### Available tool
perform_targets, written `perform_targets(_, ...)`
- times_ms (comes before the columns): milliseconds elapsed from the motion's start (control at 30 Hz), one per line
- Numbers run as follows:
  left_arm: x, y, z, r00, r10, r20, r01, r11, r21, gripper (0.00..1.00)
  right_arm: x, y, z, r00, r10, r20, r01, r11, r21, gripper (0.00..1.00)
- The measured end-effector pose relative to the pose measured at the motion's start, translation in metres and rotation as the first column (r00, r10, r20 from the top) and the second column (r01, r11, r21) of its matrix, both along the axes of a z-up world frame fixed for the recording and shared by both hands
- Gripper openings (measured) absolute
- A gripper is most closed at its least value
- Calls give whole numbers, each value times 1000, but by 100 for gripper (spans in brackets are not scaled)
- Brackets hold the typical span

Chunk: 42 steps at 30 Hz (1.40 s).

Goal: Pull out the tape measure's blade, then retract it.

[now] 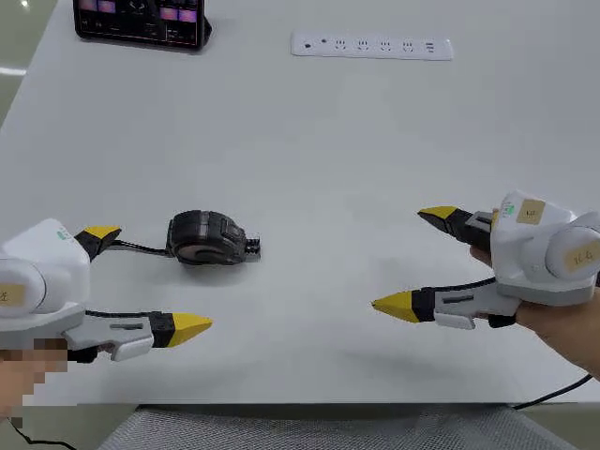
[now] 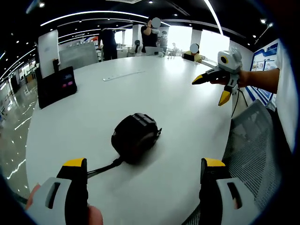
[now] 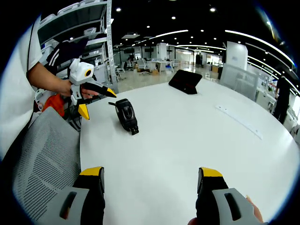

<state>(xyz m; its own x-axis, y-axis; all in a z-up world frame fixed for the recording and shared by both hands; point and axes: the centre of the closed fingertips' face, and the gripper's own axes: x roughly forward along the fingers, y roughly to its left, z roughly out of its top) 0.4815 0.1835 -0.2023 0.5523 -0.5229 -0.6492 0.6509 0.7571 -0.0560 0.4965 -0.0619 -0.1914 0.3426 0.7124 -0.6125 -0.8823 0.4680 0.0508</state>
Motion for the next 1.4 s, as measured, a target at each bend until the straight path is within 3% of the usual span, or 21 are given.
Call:
perform_targets(733, -2, 5, 3, 999, -49, -1, 49, 998, 30, 99, -14, -23, -3, 999, -35, -30, 35, 999, -11, 83)
perform_targets(1200, -3, 10, 2, 999, -51, -7, 51, 998, 35, 99, -20, -31, -5, 998, -47, -41, 47, 999, 4, 94)
perform_targets(1400, -4, 11, 3, 998, -57, -11, 57, 998, 35, 99, -21, -34, -8, 998, -42, -46, 41, 999, -13, 98)
